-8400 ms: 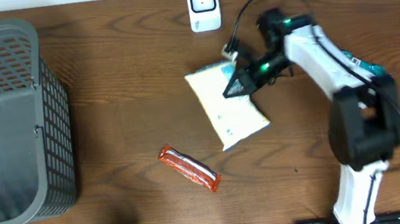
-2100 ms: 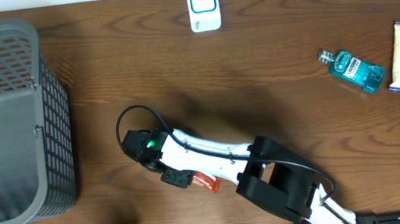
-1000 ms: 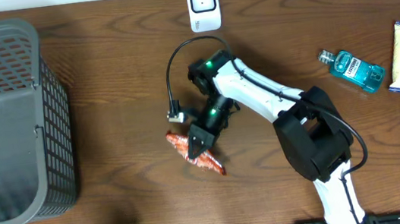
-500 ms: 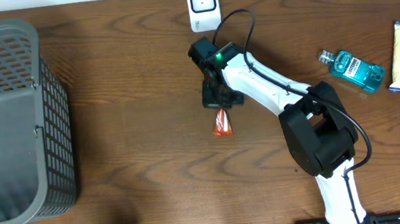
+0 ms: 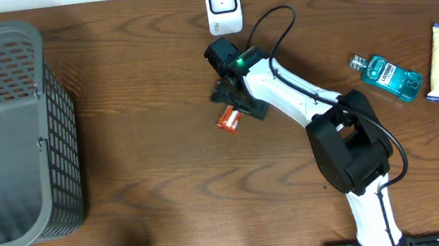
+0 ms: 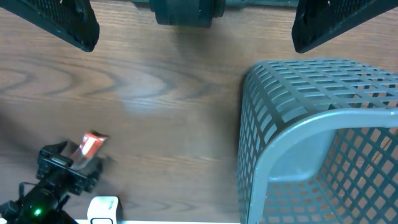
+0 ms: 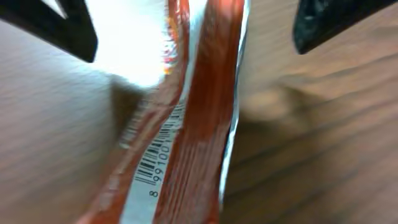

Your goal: Scan the item barcode

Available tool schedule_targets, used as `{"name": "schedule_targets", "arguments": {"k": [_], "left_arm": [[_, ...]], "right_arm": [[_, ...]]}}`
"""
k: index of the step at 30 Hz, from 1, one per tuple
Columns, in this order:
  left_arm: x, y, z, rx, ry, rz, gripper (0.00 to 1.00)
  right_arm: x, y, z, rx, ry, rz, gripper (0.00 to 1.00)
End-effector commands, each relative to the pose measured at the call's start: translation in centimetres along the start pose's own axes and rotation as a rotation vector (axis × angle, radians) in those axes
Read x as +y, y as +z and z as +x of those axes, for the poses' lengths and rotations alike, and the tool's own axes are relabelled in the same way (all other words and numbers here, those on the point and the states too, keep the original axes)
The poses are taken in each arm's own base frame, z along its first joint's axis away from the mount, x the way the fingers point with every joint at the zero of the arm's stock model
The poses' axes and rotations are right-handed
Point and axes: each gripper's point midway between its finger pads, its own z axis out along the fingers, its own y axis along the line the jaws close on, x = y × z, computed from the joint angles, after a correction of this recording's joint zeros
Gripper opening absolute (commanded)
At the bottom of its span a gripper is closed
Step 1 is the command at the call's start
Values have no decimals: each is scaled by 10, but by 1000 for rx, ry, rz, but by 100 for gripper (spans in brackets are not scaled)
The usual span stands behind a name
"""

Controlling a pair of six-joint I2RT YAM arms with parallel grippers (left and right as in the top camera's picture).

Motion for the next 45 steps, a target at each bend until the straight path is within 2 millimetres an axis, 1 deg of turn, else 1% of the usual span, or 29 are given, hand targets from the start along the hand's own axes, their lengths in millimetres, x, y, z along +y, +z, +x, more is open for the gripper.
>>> {"name": "schedule_targets", "arguments": {"k": [1,3,5,6,7,8,9,10,11,12,13,14,15,16,19,21,23,25,28,29,31,34,35,37,38,39,43,45], "left_arm": [[2,0,18,82,1,-14,99],[2,0,18,82,2,-14,99],[2,0,18,82,1,-14,99],[2,0,18,82,1,-14,99],[2,0,18,82,1,-14,99],[2,0,19,81,2,-14,99],[2,0,18,82,1,-14,99],[2,0,19,81,1,-14,99],[2,0,19,81,1,-14,99],[2,0,18,82,1,-14,99],[2,0,19,81,1,-14,99],[2,0,18,82,1,-14,99],[2,0,18,82,2,-14,99],[2,0,18,82,1,-14,99],[2,0,18,82,1,-14,99],[2,0,19,81,1,-14,99],[2,0,18,82,2,-14,99],[2,0,18,82,1,-14,99],[2,0,18,82,1,-14,99],[2,0,18,82,2,-14,100],[2,0,18,82,1,-14,99],[2,0,18,82,1,-14,99],[2,0,19,81,1,-14,99],[2,0,18,82,1,-14,99],[2,0,18,82,1,-14,99],[2,0,18,82,2,-14,99],[2,0,19,81,1,-14,99],[2,0,18,82,1,-14,99]], "right_arm": [[32,-17,7,94,43,-164,99],[41,-20,3,111,49,-216,99],[42,-21,-2,126,59,-238,99],[41,-21,-4,135,48,-247,96],[40,-22,-5,149,31,-256,80],[38,-23,-7,164,13,-267,50],[36,-24,-8,185,-4,-279,29],[35,-25,-9,201,-14,-288,14],[32,-26,-11,216,-21,-295,10],[28,-26,-13,226,-23,-294,9],[24,-26,-15,235,-18,-287,12],[18,-25,-17,241,-8,-273,25],[12,-25,-18,248,1,-256,43],[5,-24,-18,254,3,-235,57],[-16,-21,-19,247,12,-142,89],[-24,-18,-20,219,9,-98,99],[-25,-15,-23,180,-4,-75,99],[-18,-13,-24,151,-21,-89,99],[-7,-13,-18,144,-44,-115,98],[-5,-13,-15,145,-51,-117,94],[-1,-13,-7,151,-66,-115,90],[2,-11,8,162,-98,-104,85],[2,-10,11,158,-106,-97,82],[0,-9,12,128,-119,-72,67],[-2,-7,10,108,-123,-57,65],[-2,-7,9,95,-124,-48,66],[-8,-4,6,71,-125,-22,79],[-12,1,8,76,-120,-15,79]]}}
